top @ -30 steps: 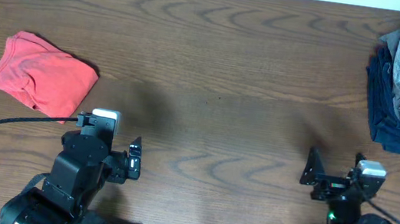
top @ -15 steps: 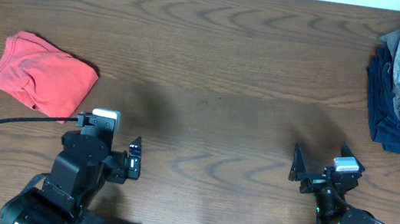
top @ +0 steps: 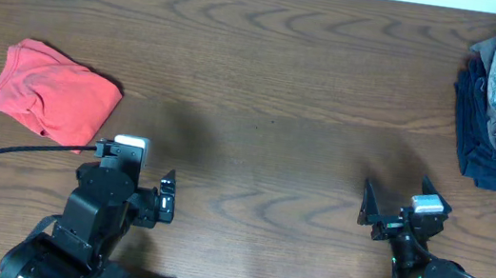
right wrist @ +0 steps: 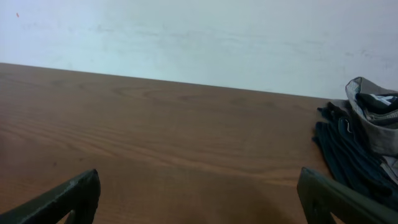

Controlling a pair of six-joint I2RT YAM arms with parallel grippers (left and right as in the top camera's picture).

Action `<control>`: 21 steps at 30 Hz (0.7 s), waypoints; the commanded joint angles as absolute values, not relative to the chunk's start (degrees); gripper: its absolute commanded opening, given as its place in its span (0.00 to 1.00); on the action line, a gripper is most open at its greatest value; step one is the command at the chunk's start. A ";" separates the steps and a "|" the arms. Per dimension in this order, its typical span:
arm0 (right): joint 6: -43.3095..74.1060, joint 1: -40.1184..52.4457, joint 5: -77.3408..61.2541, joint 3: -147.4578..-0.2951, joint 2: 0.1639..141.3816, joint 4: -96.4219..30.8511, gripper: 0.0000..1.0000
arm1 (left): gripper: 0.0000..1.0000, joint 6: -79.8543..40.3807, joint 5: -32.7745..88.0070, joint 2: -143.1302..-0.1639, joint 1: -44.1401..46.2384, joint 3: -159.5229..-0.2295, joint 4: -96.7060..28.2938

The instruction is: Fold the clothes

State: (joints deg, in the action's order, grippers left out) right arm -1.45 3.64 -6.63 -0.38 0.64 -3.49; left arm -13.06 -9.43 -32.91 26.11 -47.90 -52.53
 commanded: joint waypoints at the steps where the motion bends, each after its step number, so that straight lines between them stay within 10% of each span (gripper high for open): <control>1: -2.42 4.25 -7.31 -0.32 0.27 -3.62 0.99 | 0.98 -12.29 -10.11 -32.84 26.39 -47.83 -52.62; 21: -2.39 4.25 -7.31 -0.32 0.27 -3.62 0.99 | 0.98 -12.27 -10.11 -32.51 20.86 -47.79 -55.18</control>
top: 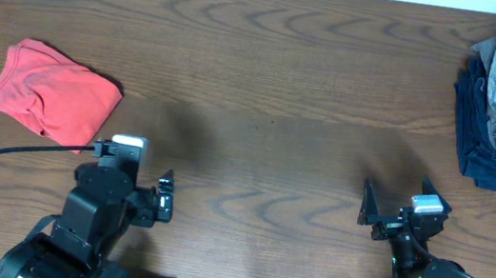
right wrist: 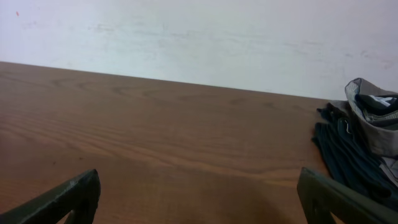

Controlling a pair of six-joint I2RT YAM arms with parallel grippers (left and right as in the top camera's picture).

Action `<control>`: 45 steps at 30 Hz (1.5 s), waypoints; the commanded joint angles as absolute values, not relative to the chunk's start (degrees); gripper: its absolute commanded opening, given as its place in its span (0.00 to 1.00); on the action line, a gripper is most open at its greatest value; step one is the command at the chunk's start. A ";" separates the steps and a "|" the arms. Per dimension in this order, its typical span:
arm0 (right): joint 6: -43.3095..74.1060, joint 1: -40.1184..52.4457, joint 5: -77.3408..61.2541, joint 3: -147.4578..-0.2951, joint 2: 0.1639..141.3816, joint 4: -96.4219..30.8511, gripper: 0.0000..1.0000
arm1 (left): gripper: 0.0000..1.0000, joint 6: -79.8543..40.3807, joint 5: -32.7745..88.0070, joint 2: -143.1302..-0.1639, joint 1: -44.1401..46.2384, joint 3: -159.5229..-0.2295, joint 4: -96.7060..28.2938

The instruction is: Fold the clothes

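A crumpled red garment (top: 51, 92) lies at the table's left, seen only from overhead. A pile of dark blue and grey clothes sits at the far right edge, and the same pile (right wrist: 357, 143) shows in the right wrist view. My left gripper (top: 137, 177) rests at the near left, just below the red garment and not touching it, with its fingers apart. My right gripper (top: 400, 199) stands open and empty at the near right. Its two dark fingertips (right wrist: 84, 190) frame bare wood, well short of the pile.
The brown wooden table (top: 274, 85) stretches between the two lots of clothes. A pale wall (right wrist: 199, 37) stands behind its far edge. A black cable loops out from the left arm at the near left.
My left arm has shifted very slightly at the near left. The right gripper and both lots of clothes lie as before.
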State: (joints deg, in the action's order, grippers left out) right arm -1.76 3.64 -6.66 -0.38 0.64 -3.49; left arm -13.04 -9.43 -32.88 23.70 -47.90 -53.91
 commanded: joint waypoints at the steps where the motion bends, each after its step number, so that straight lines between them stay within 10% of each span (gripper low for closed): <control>1: -2.39 4.25 -7.31 -0.32 0.27 -3.62 0.99 | 0.98 -12.29 -10.11 -32.21 19.11 -47.51 -55.20; 29: -2.39 4.25 -7.31 -0.32 0.27 -3.62 0.99 | 0.98 -12.27 -9.54 -0.10 6.00 -0.82 -3.01; 45: -2.39 4.25 -7.31 -0.32 0.27 -3.64 0.99 | 0.98 -12.29 -9.04 -0.10 6.02 -0.23 -3.31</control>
State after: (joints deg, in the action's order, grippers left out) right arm -1.80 3.84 -6.83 -0.38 0.62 -3.44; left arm -13.04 -9.19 -0.60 6.42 -2.15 -2.57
